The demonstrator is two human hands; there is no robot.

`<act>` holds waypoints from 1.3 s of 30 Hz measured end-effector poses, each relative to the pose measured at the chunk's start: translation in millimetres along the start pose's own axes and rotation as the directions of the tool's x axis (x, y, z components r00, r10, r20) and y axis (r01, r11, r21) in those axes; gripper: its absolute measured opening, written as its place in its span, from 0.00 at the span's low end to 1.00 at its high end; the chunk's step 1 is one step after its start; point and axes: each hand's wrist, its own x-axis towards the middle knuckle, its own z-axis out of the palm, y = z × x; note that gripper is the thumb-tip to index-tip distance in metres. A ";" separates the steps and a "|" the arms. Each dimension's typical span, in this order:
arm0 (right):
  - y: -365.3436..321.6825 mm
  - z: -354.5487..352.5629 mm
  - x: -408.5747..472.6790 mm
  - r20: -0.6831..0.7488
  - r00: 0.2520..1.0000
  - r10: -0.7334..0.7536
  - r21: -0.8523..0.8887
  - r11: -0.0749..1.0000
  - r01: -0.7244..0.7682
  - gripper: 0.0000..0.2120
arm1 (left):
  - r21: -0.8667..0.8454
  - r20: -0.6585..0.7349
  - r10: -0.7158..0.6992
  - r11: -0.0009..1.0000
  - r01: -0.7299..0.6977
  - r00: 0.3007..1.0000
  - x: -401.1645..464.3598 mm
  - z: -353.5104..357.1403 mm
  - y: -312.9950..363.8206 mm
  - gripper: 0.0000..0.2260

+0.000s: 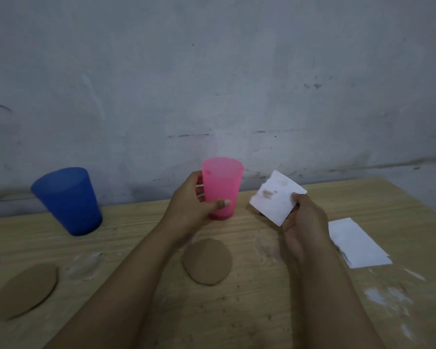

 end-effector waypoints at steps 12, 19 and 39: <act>1.8 -5.1 5.3 0.155 0.988 -0.027 -0.261 0.963 0.067 0.10 | -0.081 -0.236 -0.012 0.997 -0.007 0.972 -45.6 9.5 35.6 0.46; -15.7 -23.6 -13.1 0.267 0.959 -0.094 -0.368 0.910 0.192 0.14 | 0.046 -0.257 0.214 0.977 -0.209 0.943 -89.6 38.7 63.7 0.18; -28.9 -52.3 -19.3 0.378 0.878 -0.293 -0.498 0.736 0.460 0.09 | -0.331 0.101 -0.117 0.933 0.144 0.988 -61.2 102.7 45.6 0.05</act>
